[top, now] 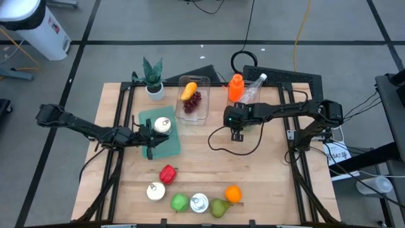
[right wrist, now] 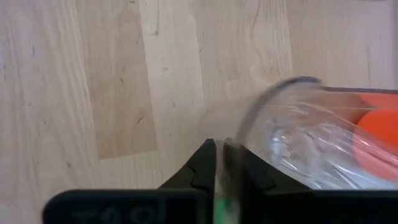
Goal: Pick & Place Food Item
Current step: Adjust the right transparent bin on the table, then put the red chili pepper into the left transparent bin
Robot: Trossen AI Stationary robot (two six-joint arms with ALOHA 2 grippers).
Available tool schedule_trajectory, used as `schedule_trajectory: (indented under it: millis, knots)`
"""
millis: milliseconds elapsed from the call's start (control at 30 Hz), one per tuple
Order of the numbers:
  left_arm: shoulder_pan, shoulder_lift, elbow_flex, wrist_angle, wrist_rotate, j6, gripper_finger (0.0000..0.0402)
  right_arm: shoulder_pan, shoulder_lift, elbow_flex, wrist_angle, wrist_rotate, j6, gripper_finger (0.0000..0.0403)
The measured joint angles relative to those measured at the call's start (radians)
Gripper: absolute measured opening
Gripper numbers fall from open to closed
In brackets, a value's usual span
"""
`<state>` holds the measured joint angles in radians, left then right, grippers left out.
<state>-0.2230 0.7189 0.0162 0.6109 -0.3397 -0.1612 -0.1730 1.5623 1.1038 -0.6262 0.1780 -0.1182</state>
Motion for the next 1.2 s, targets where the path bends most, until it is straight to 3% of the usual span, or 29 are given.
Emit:
schedule_trajectory:
  millis: [433,667,933,1067,1200]
  knots:
    - [0.000,0.000,0.000,0.000,0.000,0.000,0.0049,0.012,-0.031,0.000,0.059,-0.017,-0.026,0.0189]
    - [0.000,0.000,0.000,0.000,0.000,0.000,0.0049,0.072,-0.242,0.000,0.150,-0.144,-0.019,0.0224]
    - [0.000,0.000,0.000,-0.003,0.000,0.000,0.0049,0.124,-0.683,-0.003,0.195,-0.406,0.029,0.0205]
    - [0.000,0.000,0.000,-0.006,0.000,0.000,0.0049,0.165,-0.895,-0.079,0.211,-0.495,0.031,0.0162]
    - [0.000,0.000,0.000,-0.006,0.000,0.000,0.0049,0.220,-1.084,-0.271,0.301,-0.589,0.060,0.0099]
